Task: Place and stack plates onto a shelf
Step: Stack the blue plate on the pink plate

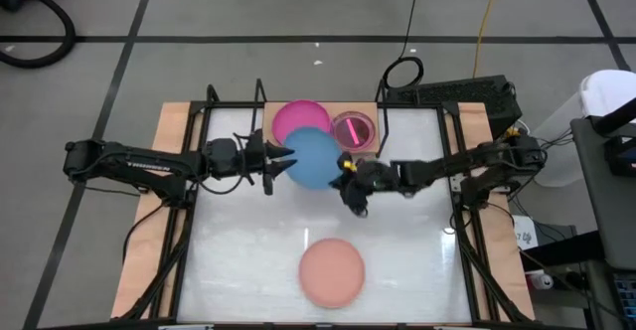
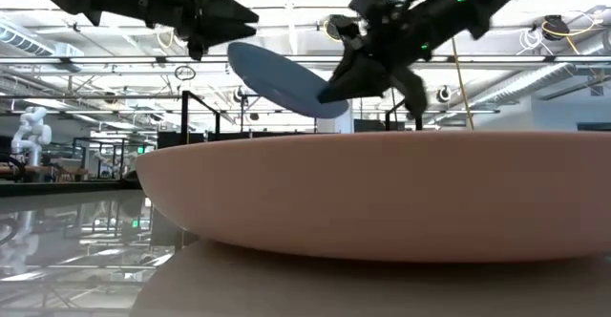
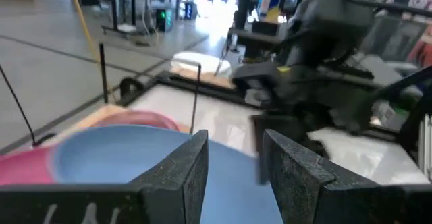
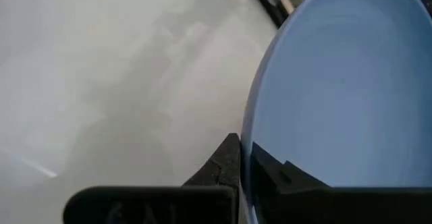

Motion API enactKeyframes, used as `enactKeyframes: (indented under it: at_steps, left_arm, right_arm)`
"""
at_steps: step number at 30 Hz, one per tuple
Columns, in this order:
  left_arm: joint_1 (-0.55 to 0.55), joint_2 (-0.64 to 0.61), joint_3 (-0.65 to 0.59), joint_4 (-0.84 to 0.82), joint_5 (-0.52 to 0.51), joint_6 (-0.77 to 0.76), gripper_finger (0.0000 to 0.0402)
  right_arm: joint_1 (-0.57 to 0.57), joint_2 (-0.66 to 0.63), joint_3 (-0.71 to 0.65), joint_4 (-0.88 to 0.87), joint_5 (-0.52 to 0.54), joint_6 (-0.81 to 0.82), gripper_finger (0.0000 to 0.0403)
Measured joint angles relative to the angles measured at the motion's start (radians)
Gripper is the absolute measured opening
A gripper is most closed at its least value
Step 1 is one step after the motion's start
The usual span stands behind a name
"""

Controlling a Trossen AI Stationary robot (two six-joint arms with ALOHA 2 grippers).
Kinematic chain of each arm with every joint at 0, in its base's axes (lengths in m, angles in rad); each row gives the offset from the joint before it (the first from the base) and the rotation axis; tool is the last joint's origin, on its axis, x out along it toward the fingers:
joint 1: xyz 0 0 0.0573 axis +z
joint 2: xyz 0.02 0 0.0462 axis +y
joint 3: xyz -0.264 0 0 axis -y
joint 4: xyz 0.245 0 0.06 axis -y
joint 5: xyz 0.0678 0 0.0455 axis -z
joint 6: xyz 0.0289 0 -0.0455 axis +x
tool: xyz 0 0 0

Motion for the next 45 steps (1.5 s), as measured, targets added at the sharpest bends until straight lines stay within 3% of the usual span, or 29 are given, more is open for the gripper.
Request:
enactKeyframes:
  at_steps: [4, 10, 22, 30, 45]
  left_arm:
    - [0.0, -0.029, 0.0, -0.002, -0.026, 0.001, 0.0147]
    - [0.0, -0.044, 0.0, 0.025, -0.041, 0.022, 0.0147]
    - [0.0, -0.043, 0.0, -0.011, -0.043, 0.028, 0.0147]
    - [0.0, -0.043, 0.0, -0.058, -0.043, 0.027, 0.0147]
    - [0.0, -0.043, 0.0, -0.074, -0.043, 0.033, 0.0147]
  right_arm:
    - [-0.095, 0.0, 0.043, -0.002, -0.006, -0.044, 0.0001]
    - [-0.23, 0.034, 0.139, -0.001, -0.159, -0.041, 0.0]
    - [-0.319, 0.305, 0.418, -0.128, -0.238, -0.042, 0.0]
    - [-0.365, 0.354, 0.424, -0.166, -0.181, -0.016, 0.0]
    - [-0.364, 0.352, 0.418, -0.173, -0.185, 0.062, 0.001]
